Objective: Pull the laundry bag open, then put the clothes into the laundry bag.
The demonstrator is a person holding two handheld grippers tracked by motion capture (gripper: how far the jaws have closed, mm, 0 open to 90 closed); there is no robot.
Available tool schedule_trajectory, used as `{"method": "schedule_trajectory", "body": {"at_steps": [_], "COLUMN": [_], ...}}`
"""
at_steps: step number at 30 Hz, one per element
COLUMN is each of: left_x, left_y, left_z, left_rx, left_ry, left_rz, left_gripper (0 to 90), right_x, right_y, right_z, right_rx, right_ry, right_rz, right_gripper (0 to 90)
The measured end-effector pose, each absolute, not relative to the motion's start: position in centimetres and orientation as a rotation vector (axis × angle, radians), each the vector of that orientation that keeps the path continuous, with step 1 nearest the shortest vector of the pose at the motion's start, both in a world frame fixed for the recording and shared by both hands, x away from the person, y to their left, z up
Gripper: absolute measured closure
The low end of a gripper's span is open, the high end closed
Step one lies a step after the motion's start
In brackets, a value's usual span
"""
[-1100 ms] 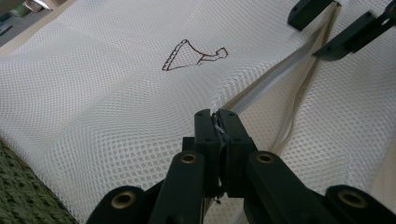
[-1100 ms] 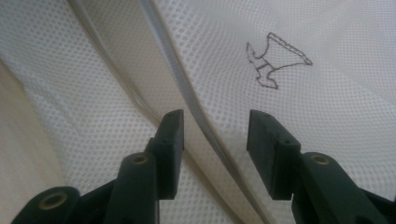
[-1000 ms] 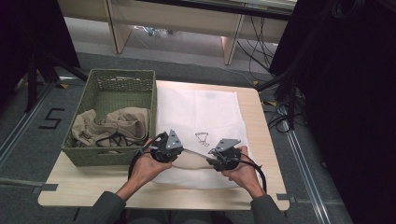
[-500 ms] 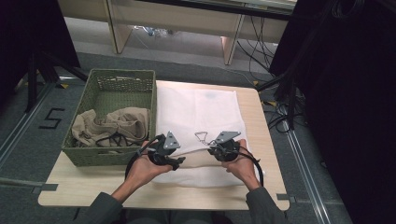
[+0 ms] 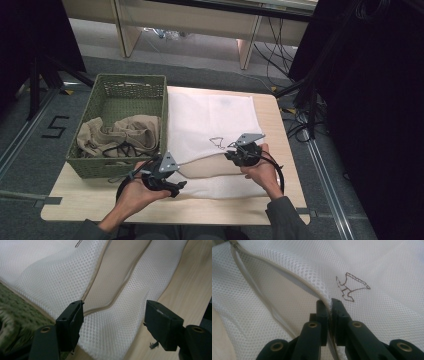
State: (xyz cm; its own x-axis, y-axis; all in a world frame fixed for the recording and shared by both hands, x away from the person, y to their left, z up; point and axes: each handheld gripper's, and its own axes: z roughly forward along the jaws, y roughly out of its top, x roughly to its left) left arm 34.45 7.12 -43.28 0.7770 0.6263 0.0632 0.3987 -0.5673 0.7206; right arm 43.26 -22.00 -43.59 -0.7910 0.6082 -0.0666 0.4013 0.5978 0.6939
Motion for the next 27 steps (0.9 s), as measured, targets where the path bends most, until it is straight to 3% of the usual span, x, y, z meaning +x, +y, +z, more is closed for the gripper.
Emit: {"method": "schedule_trajectory", "body": {"at_steps": [27], "left_x": [35.7], "left_y": [13.9], "left_z": [-38.5], "left_rx": [2.108], "left_ry": [0.933], "left_rz": [0.482], "left_gripper": [24.6], "right_x": [43.4], "right_y": [-22.0], "right_z": [-42.4], "right_rx": [0.821], "right_ry": [2.538], "right_rz": [1.0], "right_gripper": [86.4]}}
